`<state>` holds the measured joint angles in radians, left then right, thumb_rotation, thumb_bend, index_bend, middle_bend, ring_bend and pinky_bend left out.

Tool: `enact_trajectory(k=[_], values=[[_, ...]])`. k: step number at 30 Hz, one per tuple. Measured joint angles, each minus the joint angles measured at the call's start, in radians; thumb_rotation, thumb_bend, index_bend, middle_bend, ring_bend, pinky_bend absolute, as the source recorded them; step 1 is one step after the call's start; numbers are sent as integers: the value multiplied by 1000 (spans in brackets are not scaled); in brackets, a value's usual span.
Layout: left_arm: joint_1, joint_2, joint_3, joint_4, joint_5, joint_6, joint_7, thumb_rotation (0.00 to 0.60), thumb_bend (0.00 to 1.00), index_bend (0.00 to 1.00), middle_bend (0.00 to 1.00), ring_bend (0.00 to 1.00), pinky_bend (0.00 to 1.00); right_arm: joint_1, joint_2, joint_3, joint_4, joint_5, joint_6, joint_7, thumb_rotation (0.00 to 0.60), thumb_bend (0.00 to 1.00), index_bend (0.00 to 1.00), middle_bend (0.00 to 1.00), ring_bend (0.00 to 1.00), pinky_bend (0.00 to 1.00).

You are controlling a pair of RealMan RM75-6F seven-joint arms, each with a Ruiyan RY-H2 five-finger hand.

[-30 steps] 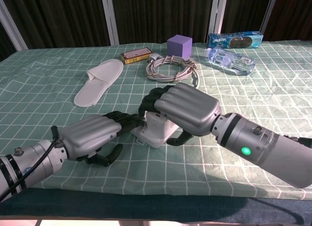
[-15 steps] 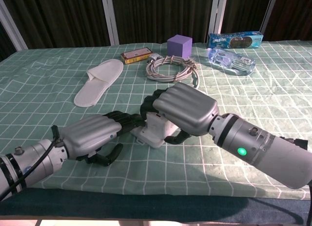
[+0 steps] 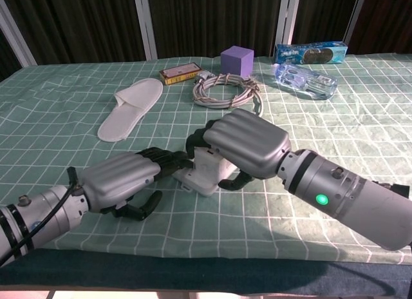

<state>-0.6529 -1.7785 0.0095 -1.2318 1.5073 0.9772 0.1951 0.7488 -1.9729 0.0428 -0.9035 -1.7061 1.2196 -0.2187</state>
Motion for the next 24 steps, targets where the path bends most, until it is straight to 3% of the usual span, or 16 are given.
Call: enact_trajectory(k=[15, 24], values=[[1, -19, 17, 38, 37, 23, -42, 600, 725, 0, 62, 4, 55, -10, 18, 9, -39, 34, -8, 69, 600, 394, 711, 529, 476, 702], [0, -31, 24, 43, 56, 34, -44, 600, 725, 0, 62, 4, 55, -5, 55, 26, -128, 70, -54, 87, 600, 400, 711, 529, 476, 702]])
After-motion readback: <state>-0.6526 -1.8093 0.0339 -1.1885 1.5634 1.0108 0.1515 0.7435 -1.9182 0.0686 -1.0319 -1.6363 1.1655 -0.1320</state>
